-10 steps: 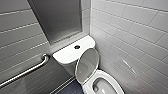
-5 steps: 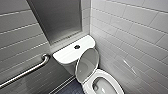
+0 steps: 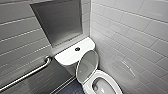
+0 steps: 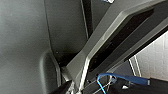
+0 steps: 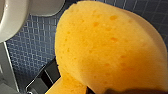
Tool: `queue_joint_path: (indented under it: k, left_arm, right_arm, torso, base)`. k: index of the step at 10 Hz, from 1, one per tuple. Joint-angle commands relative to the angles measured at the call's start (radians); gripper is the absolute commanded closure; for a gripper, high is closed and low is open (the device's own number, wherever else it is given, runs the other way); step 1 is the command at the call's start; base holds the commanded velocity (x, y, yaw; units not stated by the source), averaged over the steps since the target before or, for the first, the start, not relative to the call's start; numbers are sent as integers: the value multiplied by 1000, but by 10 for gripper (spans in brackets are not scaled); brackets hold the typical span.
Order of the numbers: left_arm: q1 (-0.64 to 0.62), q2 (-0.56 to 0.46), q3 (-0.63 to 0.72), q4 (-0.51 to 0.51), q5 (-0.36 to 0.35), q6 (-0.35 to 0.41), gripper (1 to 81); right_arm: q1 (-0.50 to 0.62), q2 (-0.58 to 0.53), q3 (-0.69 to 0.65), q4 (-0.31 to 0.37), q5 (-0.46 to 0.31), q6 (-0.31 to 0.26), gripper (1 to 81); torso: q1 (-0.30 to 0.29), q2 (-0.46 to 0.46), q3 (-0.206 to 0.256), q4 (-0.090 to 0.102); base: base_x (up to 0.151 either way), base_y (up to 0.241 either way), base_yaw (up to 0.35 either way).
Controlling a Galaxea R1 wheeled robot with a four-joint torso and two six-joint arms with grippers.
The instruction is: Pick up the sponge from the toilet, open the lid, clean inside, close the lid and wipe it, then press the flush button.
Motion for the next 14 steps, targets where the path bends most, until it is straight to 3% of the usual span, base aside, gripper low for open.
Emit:
queue_joint_path:
  k: [1,2,3,4,5,6,7,10,14]
  left_arm:
    - [-16,-26,33,-17,68,-13,10]
    - [-21,-29,31,-18,68,-14,10]
    - [-22,-29,31,-17,68,-20,10]
    - [-22,-31,31,-17,68,-20,10]
    - [-22,-32,27,-18,68,-23,10]
    - [-24,-35,25,-17,66,-40,10]
    - [-35,-40,25,-20,66,-68,10]
    - [-71,-75,30,-61,66,-117,10]
    - [-168,-136,74,-220,68,-117,10]
  right_arm:
    - [-34,3,-44,-18,28,-4,811]
    - [-64,28,-99,-18,63,-4,811]
    - [-90,51,-146,-22,94,-7,811]
    - [-113,80,-208,-40,143,-11,811]
    - [-135,106,-259,-71,181,-11,811]
    - [-155,133,-308,-132,219,-11,811]
    - [-181,161,-356,-188,252,-11,811]
    - [-267,291,-536,-205,272,-2,811]
    - [-367,521,-849,-194,269,6,811]
  torso:
    - [-61,94,94,0]
    - [-86,133,133,0]
    - [-109,167,167,-22]
    - [-131,200,182,-25]
    - [-158,240,140,-9]
    - [-176,267,151,-11]
    - [-127,192,158,-12]
    - [-151,227,166,-12]
    - [-151,225,167,-12]
  base:
    - [0,0,0]
    - [0,0,0]
    - [0,0,0]
    - [0,0,0]
    - [0,0,0]
    - [0,0,0]
    - [0,0,0]
    - [0,0,0]
    - [0,0,0]
